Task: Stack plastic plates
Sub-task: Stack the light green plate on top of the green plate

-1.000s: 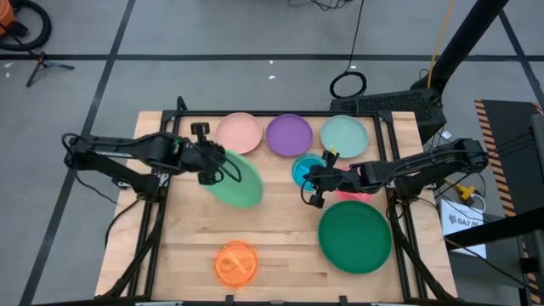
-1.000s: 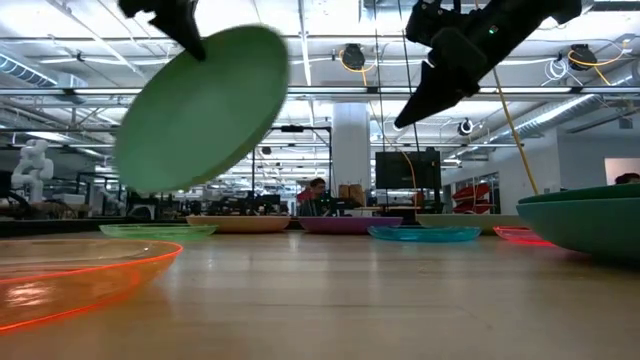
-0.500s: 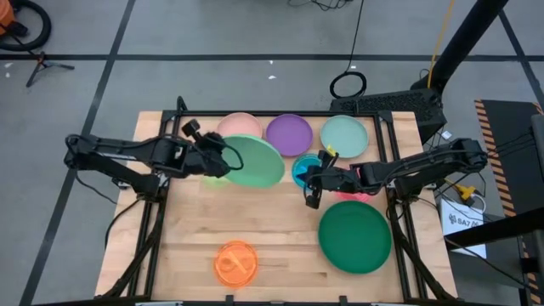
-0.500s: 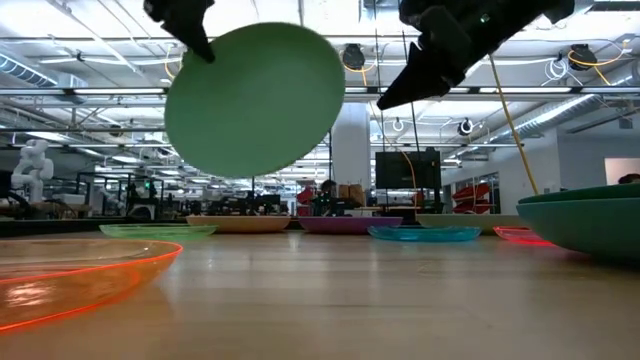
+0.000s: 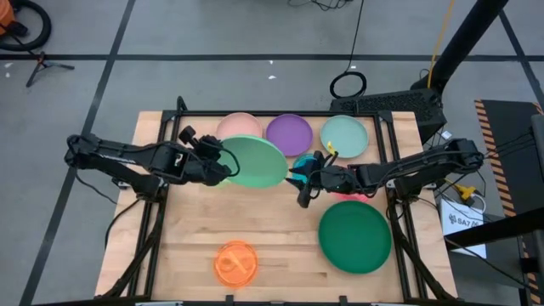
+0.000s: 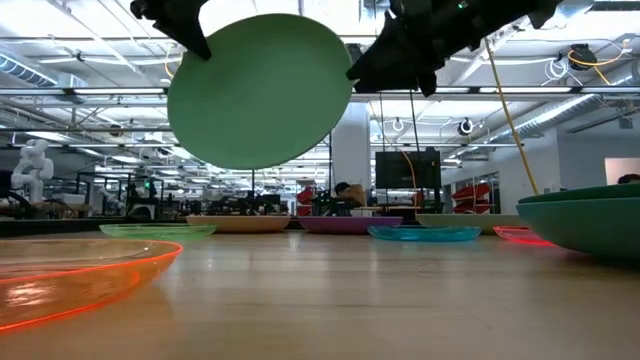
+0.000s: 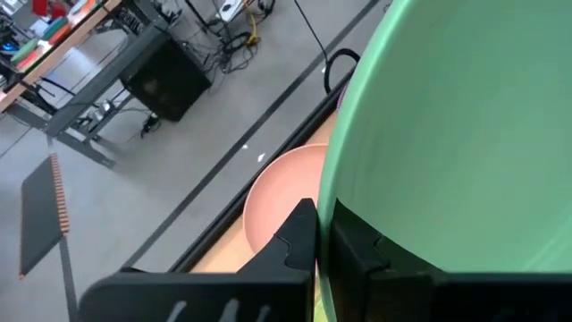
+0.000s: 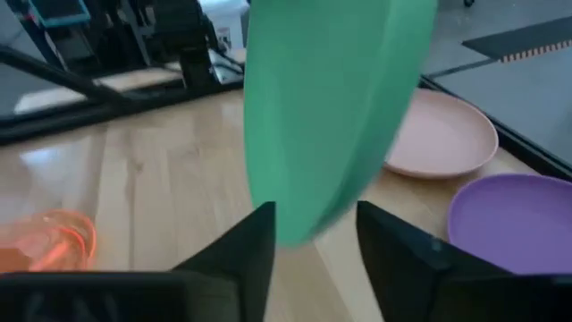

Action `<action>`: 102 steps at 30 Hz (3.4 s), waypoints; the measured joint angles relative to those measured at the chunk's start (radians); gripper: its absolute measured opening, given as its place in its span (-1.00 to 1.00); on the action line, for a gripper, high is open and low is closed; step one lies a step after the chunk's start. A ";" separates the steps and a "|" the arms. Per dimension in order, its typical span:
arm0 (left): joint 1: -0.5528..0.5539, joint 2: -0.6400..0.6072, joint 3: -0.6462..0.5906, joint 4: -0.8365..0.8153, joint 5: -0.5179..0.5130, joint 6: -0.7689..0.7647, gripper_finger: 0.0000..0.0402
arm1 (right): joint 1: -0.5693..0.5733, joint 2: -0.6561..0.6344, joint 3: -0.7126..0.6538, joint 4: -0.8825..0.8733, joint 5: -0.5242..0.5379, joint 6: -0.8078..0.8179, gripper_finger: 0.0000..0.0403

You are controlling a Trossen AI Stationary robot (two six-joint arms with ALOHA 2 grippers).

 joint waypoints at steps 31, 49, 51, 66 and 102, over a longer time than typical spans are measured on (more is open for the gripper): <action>-0.003 0.037 0.000 0.175 0.008 0.041 -0.85 | -0.009 0.011 -0.001 0.114 0.287 0.066 -0.91; -0.024 0.012 0.025 0.235 0.036 0.295 -0.03 | -0.017 -0.049 0.000 0.045 0.202 0.110 -0.91; -0.037 0.003 0.032 0.246 0.043 0.331 0.00 | -0.028 -0.076 0.002 0.002 0.137 0.135 -0.91; -0.189 -0.083 0.034 0.250 0.169 0.431 0.01 | -0.137 -0.245 0.177 -0.956 -0.605 0.127 -0.91; -0.232 -0.081 0.033 0.214 0.173 0.366 0.01 | -0.130 -0.241 -0.036 -1.370 -0.870 0.280 -0.64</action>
